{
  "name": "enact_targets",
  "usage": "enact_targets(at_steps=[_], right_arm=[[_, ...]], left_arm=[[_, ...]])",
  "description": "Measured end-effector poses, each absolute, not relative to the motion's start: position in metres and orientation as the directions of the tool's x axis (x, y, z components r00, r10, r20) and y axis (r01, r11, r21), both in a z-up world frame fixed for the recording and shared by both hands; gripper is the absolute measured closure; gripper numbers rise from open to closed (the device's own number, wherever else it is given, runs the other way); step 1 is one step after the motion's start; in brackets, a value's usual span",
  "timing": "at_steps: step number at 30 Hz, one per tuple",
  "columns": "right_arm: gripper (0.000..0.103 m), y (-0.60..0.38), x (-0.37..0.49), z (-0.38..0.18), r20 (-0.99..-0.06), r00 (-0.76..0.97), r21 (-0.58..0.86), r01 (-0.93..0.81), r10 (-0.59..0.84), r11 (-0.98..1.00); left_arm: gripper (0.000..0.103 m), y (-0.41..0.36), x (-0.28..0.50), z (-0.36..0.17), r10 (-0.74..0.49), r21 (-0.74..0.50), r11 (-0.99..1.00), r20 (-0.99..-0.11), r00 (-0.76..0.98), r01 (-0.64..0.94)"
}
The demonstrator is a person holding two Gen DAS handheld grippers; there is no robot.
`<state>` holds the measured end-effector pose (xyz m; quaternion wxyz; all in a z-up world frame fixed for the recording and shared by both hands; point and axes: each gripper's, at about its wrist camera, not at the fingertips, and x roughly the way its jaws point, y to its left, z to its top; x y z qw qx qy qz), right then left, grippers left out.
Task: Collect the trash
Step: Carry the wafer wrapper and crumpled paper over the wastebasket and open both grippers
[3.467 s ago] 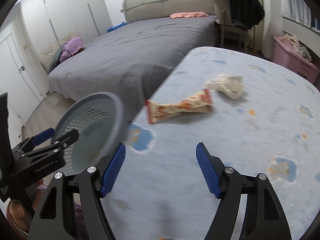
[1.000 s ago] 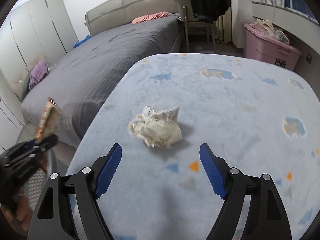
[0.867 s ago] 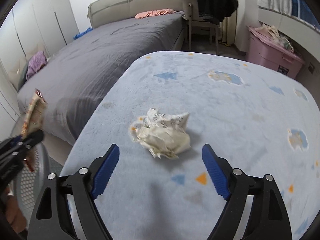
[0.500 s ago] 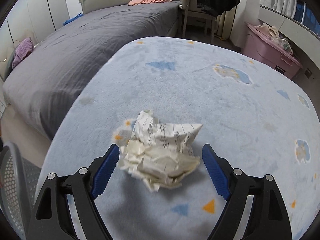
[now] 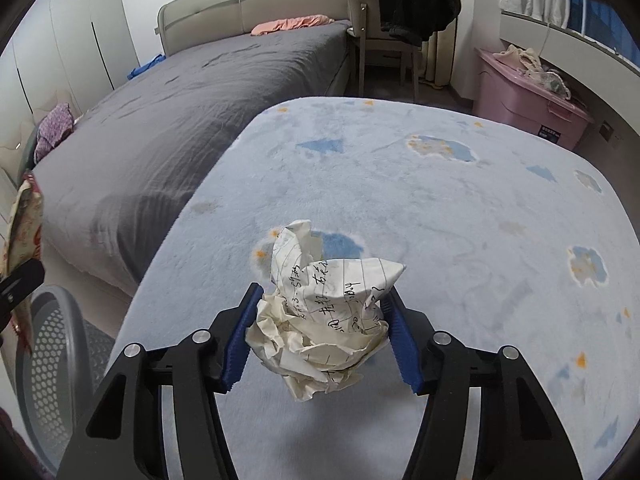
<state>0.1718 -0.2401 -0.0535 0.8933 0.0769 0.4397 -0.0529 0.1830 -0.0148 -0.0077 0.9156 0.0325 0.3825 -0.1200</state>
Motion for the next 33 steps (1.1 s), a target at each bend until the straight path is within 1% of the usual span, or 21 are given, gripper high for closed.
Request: enact_targets(at_steps=[9, 17, 22, 33], right_arm=[[0.045, -0.236, 0.109, -0.038, -0.779, 0.626, 0.126, 0.21, -0.034, 0.97], [0.045, -0.212, 0.07, -0.027, -0.762, 0.647, 0.134, 0.195, -0.024, 0.972], [0.045, -0.184, 0.055, -0.022, -0.749, 0.663, 0.131, 0.146, 0.002, 0.981], [0.045, -0.098, 0.065, -0.014, -0.724, 0.667, 0.186, -0.062, 0.179, 0.981]], left_arm=[[0.076, -0.004, 0.162, -0.007, -0.183, -0.009, 0.969, -0.702, 0.688, 0.248], [0.076, 0.022, 0.139, -0.003, -0.149, 0.007, 0.977, -0.687, 0.711, 0.212], [0.076, 0.047, 0.122, -0.004, -0.117, 0.012, 0.985, -0.684, 0.72, 0.171], [0.076, 0.122, 0.083, -0.019, 0.037, 0.044, 0.999, -0.708, 0.705, -0.008]])
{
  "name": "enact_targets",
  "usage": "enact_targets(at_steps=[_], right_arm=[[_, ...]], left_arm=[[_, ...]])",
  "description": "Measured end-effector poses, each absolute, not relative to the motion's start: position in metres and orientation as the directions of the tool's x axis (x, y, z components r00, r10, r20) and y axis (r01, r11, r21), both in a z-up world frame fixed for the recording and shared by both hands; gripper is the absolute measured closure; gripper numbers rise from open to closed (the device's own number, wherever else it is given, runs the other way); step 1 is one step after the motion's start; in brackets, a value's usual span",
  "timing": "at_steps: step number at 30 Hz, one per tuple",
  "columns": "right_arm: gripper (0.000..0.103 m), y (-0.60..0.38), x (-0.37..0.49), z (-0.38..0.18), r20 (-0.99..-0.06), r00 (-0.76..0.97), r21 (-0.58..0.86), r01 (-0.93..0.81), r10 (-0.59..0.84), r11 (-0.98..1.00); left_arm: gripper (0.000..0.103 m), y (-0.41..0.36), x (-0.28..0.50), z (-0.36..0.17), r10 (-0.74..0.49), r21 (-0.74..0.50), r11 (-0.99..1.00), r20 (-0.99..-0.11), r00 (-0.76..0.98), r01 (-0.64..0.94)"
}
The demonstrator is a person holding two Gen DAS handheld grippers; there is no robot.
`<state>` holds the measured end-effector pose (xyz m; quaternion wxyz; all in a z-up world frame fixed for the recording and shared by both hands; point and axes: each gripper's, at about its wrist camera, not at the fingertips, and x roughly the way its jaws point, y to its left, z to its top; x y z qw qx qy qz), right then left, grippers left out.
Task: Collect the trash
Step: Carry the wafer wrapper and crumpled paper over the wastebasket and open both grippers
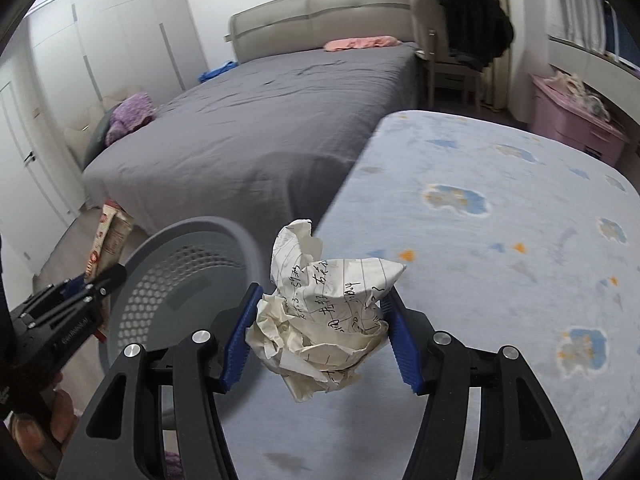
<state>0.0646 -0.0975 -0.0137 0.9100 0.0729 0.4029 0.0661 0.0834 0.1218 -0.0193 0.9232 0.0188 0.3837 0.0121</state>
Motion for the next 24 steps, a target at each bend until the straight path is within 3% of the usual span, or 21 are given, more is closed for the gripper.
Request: enact_targets(at_steps=[9, 24], right_arm=[[0.045, -0.036, 0.08, -0.017, -0.711, 0.644, 0.189, -0.21, 0.282, 0.959], [0.044, -0.005, 0.094, -0.026, -0.722, 0.609, 0.174, -0.298, 0.327, 0.939]], left_arm=[[0.076, 0.153, 0.08, -0.023, 0.106, 0.051, 0.994, -0.719, 0.686, -0.101], [0.073, 0.16, 0.083, -0.029, 0.113, 0.036, 0.991, -0.731, 0.673, -0.127]])
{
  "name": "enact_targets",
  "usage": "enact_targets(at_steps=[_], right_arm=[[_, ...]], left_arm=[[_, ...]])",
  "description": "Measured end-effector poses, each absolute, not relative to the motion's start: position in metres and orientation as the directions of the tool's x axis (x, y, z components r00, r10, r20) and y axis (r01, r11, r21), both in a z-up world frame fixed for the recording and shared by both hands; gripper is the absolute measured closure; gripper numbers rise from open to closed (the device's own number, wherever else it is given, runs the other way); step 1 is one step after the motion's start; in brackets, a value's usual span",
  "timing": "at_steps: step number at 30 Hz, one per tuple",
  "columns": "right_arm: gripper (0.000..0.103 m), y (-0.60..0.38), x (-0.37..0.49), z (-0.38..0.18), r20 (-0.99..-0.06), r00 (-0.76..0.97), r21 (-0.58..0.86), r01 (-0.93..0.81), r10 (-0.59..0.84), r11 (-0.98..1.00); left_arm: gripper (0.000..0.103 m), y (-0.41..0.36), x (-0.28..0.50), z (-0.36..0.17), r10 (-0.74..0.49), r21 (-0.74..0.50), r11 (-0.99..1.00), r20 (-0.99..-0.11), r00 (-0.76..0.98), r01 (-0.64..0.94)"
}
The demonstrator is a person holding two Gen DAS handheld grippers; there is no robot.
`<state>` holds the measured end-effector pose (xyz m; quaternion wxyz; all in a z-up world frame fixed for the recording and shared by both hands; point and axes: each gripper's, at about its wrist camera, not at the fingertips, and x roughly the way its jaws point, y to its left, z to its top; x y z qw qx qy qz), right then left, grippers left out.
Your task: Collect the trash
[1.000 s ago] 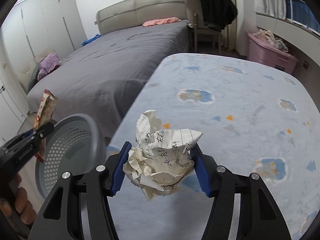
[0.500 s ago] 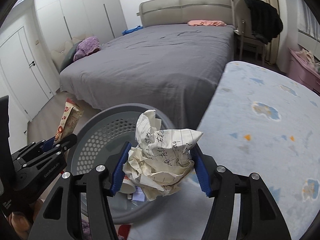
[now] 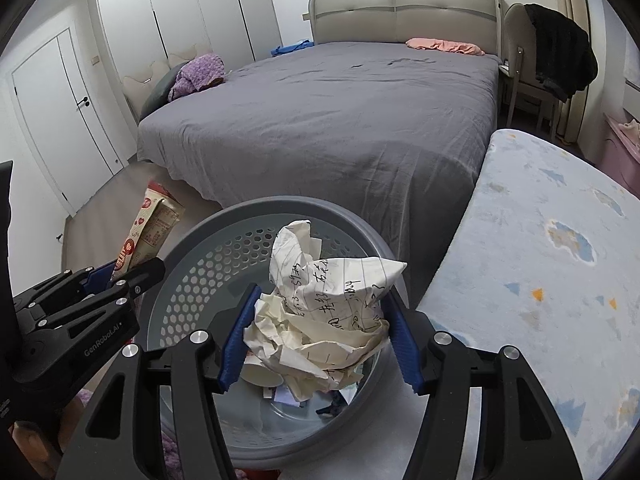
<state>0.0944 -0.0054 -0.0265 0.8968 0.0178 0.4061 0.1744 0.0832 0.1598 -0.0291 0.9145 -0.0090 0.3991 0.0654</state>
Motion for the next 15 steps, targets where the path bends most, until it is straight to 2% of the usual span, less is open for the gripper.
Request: enact_targets(at_steps=[2, 4, 6, 15], right_arm=[[0.042, -0.0044, 0.0944, -0.0249, -0.718, 0.612, 0.174, -0.304, 0.332, 0.937], [0.038, -0.0044, 0.0942, -0.0232, -0.713, 0.617, 0.173, -0.304, 0.332, 0.937], [0.036, -0.0049, 0.0937, -0.0214, -0.713, 0.617, 0.174, -0.305, 0.334, 0.936], [0.033, -0.0069, 0.0887, -0.0163, -0.7, 0.644, 0.156, -0.283, 0.308, 0.946]], left_arm=[[0.071, 0.1616, 0.0831, -0.0284, 0.116, 0.036, 0.991, -0.73, 0.674, -0.132], [0.063, 0.1615, 0.0824, -0.0283, 0.121, 0.038, 0.99, -0.729, 0.673, -0.138], [0.042, 0.1629, 0.0809, -0.0269, 0.13, 0.04, 0.988, -0.724, 0.677, -0.148], [0.041, 0.1668, 0.0762, -0.021, 0.137, 0.035, 0.987, -0.711, 0.69, -0.159]])
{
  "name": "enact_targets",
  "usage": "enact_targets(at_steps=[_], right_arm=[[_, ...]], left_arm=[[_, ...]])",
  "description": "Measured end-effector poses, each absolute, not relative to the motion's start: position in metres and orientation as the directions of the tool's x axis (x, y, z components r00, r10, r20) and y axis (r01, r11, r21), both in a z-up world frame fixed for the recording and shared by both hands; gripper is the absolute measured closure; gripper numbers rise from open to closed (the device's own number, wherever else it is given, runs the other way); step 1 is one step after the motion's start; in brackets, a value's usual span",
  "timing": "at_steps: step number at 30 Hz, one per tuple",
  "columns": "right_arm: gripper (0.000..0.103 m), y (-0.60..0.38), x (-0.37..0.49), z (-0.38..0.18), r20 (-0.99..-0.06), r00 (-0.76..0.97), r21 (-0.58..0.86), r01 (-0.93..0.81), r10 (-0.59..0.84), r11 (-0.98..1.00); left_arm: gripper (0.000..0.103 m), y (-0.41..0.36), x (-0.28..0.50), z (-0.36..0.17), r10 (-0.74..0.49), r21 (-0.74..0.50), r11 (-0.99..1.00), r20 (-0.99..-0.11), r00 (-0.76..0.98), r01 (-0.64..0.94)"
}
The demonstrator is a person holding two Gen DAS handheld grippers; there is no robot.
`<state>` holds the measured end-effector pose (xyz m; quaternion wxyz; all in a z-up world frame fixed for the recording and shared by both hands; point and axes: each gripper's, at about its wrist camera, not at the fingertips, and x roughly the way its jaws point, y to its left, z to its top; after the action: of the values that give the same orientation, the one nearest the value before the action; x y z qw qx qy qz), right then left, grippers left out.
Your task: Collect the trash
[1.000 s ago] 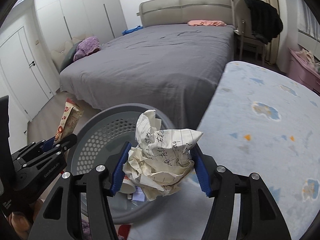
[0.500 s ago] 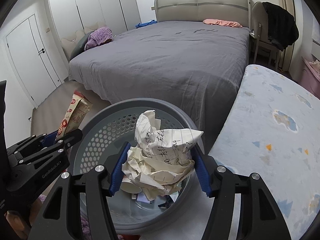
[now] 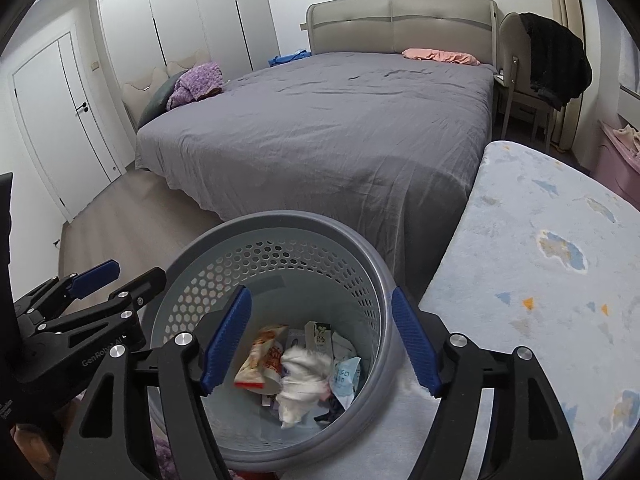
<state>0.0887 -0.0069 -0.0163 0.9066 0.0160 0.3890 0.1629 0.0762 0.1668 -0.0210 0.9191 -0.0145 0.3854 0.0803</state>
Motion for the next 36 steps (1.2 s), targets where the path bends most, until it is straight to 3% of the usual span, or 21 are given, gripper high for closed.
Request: enact_targets(at_steps=[11, 26, 36], right_arm=[[0.033, -0.0074, 0.0852, -0.0192, -0.705, 0.649, 0.153, -0.254, 0.286, 0.955], [0.033, -0.0084, 0.0799, -0.0222, -0.713, 0.653, 0.138, -0.227, 0.256, 0.964], [0.033, -0.0081, 0.0782, -0.021, -0.715, 0.654, 0.13, -0.222, 0.246, 0.966]], left_arm=[[0.032, 0.1688, 0.0749, -0.0178, 0.144, 0.037, 0.985, -0.708, 0.691, -0.167], [0.01, 0.1738, 0.07, -0.0137, 0.164, 0.039, 0.981, -0.695, 0.7, -0.19], [0.007, 0.1759, 0.0695, -0.0129, 0.173, 0.041, 0.978, -0.694, 0.699, -0.202]])
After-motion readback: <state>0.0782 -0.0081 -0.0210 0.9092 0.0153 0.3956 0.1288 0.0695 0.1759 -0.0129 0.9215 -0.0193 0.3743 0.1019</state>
